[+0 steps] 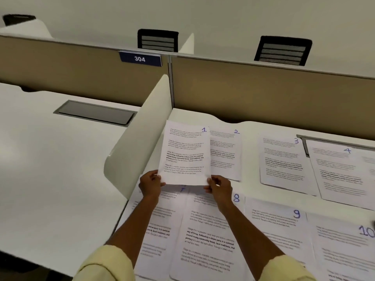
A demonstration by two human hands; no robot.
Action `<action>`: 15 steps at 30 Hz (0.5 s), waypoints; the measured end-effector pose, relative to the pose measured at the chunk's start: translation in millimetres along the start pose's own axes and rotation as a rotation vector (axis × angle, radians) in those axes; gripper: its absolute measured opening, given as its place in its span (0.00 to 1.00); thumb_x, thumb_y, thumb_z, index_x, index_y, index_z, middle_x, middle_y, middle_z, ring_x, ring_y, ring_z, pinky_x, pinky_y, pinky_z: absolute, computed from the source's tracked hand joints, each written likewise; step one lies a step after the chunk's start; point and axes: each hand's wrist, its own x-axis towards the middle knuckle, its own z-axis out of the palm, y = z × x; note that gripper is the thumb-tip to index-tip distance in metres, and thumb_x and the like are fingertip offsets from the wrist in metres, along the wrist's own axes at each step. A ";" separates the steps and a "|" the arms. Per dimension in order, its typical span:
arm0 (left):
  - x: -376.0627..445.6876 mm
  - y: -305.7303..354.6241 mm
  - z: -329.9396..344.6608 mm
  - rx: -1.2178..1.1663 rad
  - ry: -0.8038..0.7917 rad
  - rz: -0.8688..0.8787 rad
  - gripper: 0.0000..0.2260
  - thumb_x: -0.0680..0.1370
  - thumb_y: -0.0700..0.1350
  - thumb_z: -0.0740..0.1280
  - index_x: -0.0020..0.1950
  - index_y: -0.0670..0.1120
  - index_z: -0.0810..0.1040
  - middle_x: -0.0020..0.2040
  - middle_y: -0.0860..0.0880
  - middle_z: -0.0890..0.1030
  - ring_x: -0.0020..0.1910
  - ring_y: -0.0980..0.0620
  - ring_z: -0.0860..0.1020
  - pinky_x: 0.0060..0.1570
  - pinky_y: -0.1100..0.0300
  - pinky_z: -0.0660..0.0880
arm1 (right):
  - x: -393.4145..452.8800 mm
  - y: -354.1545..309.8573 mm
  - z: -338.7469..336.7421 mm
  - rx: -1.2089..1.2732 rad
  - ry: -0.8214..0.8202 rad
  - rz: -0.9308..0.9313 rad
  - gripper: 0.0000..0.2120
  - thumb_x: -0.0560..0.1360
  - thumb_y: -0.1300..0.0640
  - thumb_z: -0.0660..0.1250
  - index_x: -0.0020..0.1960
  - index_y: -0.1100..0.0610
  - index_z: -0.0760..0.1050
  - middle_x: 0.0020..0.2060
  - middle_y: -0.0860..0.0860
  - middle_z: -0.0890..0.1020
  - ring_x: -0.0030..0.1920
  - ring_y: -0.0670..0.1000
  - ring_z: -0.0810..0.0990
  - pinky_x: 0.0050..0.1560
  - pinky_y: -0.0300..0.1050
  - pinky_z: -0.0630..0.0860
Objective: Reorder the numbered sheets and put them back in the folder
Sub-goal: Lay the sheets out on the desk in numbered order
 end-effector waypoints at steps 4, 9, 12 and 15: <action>30.1 5.9 2.2 0.056 -0.013 0.047 0.13 0.78 0.29 0.64 0.61 0.36 0.79 0.56 0.40 0.81 0.47 0.40 0.83 0.39 0.60 0.81 | 10.5 -2.3 27.2 -0.035 0.044 0.012 0.09 0.79 0.64 0.69 0.59 0.64 0.78 0.47 0.60 0.85 0.34 0.51 0.85 0.36 0.36 0.80; 52.4 10.1 5.1 0.211 0.006 0.182 0.12 0.78 0.28 0.61 0.57 0.34 0.81 0.54 0.38 0.83 0.44 0.45 0.80 0.48 0.58 0.78 | 22.1 -11.7 58.4 -0.066 0.062 0.001 0.09 0.79 0.64 0.68 0.59 0.65 0.78 0.47 0.61 0.85 0.32 0.46 0.84 0.34 0.32 0.78; 64.7 12.4 7.9 0.224 0.016 0.216 0.13 0.79 0.28 0.61 0.62 0.34 0.79 0.58 0.38 0.81 0.54 0.40 0.81 0.56 0.55 0.76 | 30.8 -14.4 75.8 -0.099 0.086 0.010 0.10 0.79 0.64 0.68 0.60 0.65 0.77 0.47 0.60 0.85 0.32 0.46 0.84 0.34 0.32 0.78; 72.7 15.7 13.2 0.222 0.014 0.235 0.15 0.78 0.28 0.61 0.64 0.34 0.77 0.61 0.37 0.80 0.58 0.39 0.80 0.59 0.56 0.74 | 38.7 -14.8 87.8 -0.124 0.105 0.016 0.10 0.79 0.64 0.68 0.60 0.65 0.77 0.49 0.58 0.84 0.32 0.47 0.83 0.35 0.33 0.80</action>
